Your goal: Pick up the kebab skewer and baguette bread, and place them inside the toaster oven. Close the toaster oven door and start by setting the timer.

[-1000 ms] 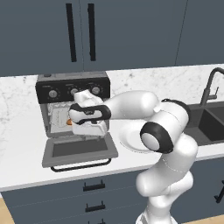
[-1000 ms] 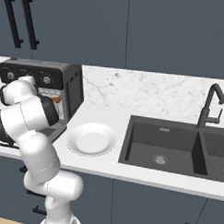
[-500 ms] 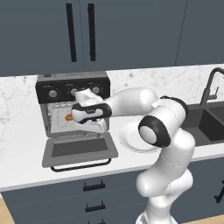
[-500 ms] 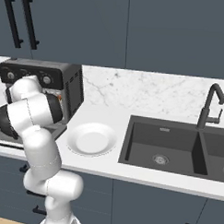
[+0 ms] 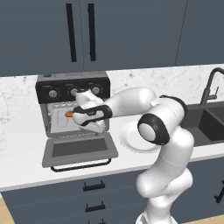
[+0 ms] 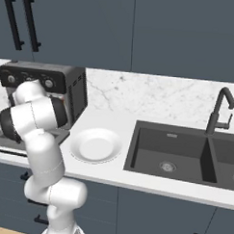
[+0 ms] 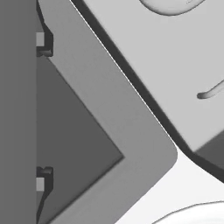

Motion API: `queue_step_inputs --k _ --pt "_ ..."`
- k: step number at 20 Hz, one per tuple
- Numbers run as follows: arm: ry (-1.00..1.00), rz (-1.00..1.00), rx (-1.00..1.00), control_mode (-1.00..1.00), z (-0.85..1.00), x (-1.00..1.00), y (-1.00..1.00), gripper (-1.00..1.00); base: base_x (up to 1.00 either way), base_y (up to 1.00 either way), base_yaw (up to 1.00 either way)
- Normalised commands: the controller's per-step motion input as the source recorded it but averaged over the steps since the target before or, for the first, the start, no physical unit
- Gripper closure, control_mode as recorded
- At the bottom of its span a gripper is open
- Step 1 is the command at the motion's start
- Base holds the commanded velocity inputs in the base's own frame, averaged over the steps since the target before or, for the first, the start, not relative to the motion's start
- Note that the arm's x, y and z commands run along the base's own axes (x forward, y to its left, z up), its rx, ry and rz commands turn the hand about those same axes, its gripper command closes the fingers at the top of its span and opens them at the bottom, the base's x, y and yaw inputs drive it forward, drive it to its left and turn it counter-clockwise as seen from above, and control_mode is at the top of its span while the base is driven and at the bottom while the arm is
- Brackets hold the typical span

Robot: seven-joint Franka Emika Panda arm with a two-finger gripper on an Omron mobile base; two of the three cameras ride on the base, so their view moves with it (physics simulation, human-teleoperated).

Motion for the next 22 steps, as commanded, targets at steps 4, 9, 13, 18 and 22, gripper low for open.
queue_step_inputs --k 4,9,13,18,22 --pt "0.0 -0.04 -0.01 -1.0 0.0 0.49 0.0 -1.0 0.0 0.0 0.0" --pt "0.0 -0.03 -0.01 -1.0 0.0 0.39 -0.02 -1.0 0.0 0.0 0.0" --pt "0.0 -0.01 0.0 -1.0 0.0 0.09 -0.04 -1.0 0.0 0.0 0.0" --pt "0.0 0.0 0.0 -1.0 0.06 -0.17 -0.02 -1.0 0.0 0.0 0.0" --pt "0.0 0.0 0.0 -1.0 0.07 -0.26 0.0 -1.0 0.0 0.0 0.0"
